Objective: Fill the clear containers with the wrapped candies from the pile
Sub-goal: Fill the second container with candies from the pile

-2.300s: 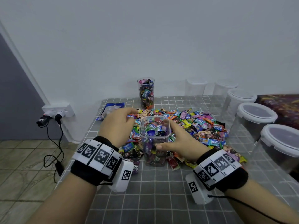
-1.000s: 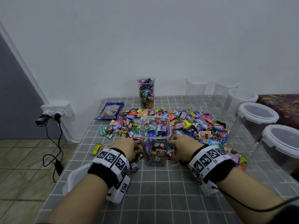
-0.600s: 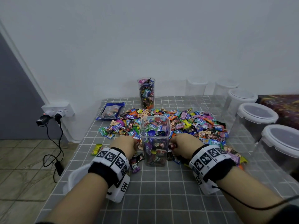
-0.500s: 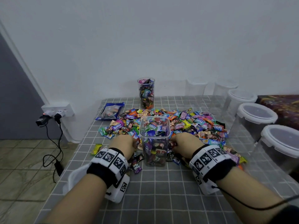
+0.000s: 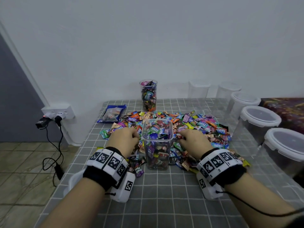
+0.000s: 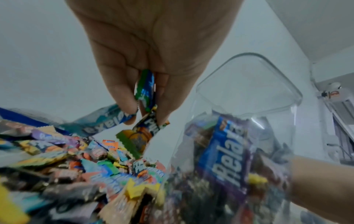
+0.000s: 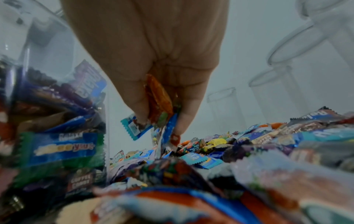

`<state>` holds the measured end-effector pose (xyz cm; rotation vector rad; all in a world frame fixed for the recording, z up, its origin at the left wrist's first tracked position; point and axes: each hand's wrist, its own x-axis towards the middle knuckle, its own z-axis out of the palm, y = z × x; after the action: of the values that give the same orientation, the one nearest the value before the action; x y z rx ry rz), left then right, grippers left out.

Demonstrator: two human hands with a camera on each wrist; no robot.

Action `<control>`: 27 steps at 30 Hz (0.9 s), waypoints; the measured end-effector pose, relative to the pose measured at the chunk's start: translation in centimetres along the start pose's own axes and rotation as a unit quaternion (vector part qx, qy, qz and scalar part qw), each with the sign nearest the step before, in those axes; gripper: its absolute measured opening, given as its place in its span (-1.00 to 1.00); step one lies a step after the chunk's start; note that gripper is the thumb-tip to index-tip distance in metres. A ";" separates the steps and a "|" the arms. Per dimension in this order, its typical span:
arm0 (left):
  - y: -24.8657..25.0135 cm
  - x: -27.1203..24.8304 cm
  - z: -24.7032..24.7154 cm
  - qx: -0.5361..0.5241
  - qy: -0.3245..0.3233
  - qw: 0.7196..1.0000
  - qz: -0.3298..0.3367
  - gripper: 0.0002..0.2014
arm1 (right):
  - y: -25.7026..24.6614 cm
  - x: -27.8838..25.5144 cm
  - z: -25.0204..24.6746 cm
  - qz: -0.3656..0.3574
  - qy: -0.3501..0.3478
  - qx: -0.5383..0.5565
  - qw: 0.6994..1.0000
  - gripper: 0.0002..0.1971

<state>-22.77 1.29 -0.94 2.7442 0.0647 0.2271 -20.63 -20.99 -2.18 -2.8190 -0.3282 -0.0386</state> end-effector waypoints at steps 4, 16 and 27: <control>0.4 -0.3 -1.0 -0.057 0.027 0.998 0.001 -0.90 | 0.5 0.0 -0.1 0.010 0.043 0.029 0.999 -0.86; 1.2 -0.3 -3.4 -0.128 0.114 0.985 0.016 -0.94 | -2.0 -0.2 -4.8 -0.041 0.199 0.150 0.968 -0.71; 1.3 -0.5 -3.5 -0.159 0.129 0.979 0.015 -0.92 | -6.3 -0.9 -5.5 -0.160 0.172 0.175 0.956 -0.86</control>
<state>-23.80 1.32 2.70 2.3852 0.0526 0.5524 -22.87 -17.00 4.86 -2.3283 -0.6339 -0.4842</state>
